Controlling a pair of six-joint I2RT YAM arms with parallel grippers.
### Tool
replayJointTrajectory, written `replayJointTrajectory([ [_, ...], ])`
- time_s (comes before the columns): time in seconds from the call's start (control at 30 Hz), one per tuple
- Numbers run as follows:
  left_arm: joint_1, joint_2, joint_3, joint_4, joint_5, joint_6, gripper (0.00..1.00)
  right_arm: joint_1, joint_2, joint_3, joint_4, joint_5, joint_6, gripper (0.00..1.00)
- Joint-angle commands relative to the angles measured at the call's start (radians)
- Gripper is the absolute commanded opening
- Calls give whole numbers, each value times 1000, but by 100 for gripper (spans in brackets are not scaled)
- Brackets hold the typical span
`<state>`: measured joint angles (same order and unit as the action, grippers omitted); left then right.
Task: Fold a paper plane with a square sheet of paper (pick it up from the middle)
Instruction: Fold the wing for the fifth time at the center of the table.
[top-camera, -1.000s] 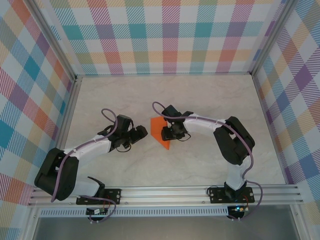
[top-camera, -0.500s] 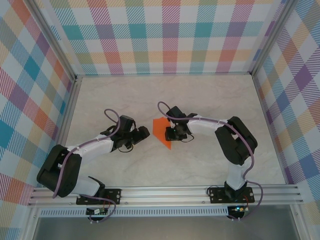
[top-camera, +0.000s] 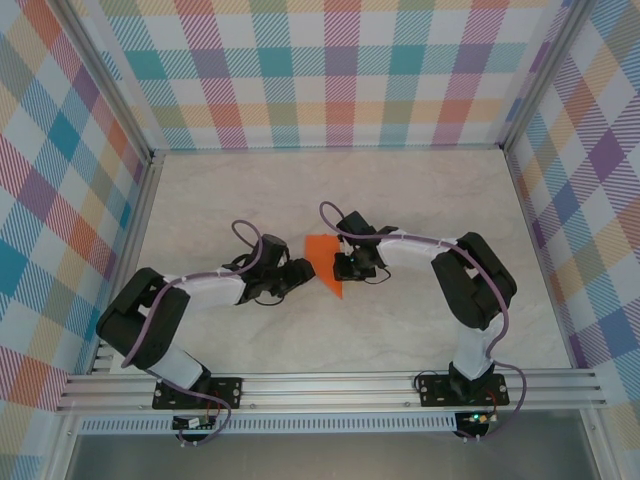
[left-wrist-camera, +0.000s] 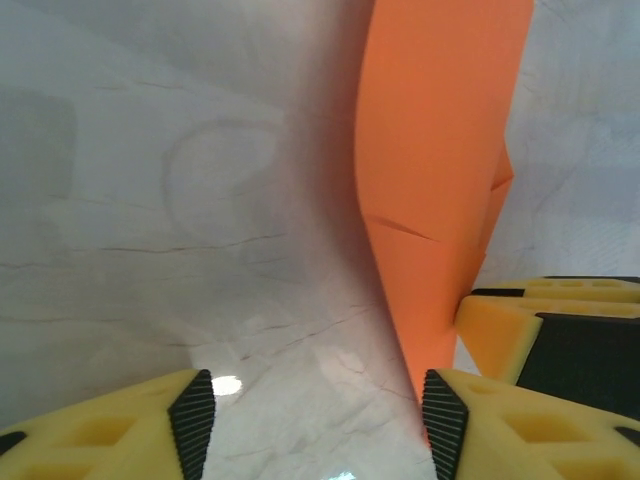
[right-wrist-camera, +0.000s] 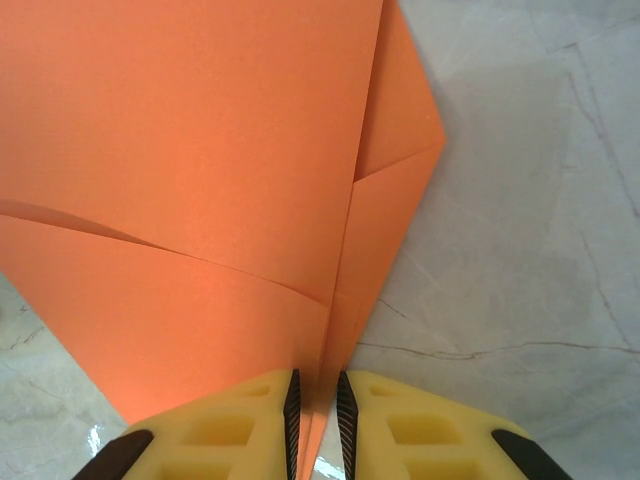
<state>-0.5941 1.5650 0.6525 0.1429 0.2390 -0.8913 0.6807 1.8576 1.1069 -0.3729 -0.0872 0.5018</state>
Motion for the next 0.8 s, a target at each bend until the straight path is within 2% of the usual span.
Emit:
replayJointTrajectory([
  [0.0, -27, 40, 22, 123, 23, -24, 55, 0, 23, -34, -5, -6, 7, 20],
  [0.23, -36, 108, 41, 212, 19, -28, 40, -1, 22, -42, 7, -17, 4, 20],
  [0.53, -39, 194, 75, 247, 23, -23, 29, -12, 11, -62, 39, -44, 6, 19],
  [0.77, -40, 189, 75, 253, -14, -23, 9, -17, -25, -67, 57, -35, -24, 21],
])
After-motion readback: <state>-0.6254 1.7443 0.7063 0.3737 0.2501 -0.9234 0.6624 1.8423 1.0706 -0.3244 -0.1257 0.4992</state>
